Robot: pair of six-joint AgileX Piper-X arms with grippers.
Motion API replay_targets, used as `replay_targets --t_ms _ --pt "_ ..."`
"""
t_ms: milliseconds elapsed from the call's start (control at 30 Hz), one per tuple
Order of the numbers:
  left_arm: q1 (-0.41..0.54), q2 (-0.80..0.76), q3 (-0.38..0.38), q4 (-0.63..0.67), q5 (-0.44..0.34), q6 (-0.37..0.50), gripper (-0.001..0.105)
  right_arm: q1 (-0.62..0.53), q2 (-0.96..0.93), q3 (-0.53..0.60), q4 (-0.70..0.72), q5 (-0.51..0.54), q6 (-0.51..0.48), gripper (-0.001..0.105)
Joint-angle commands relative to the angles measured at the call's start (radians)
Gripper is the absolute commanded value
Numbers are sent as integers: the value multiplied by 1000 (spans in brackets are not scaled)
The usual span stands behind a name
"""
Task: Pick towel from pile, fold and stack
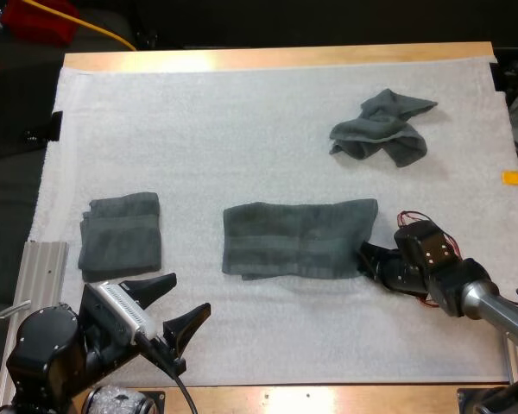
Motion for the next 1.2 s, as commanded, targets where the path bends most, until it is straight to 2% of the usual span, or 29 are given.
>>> replay_targets --t_ms 0,67,167,433,667,900,1167 --pt "-3 -2 -9 -9 0 -11 65 -4 1 -1 -5 4 -1 12" --pt "-3 -2 -9 -9 0 -11 65 -4 1 -1 -5 3 -1 10" --pt "-3 -2 -9 -9 0 -11 65 -4 1 -1 -5 3 -7 1" --pt "-3 -2 -2 -9 0 -11 65 0 -42 -1 6 15 -74 1" --pt "-3 16 51 -9 0 -16 65 0 -155 -1 154 87 -133 1" --pt "-3 157 68 -58 -10 -59 65 0 -244 -1 282 94 -189 1" --pt "-3 384 86 -121 -8 -85 65 0 -260 -1 280 98 -191 1"
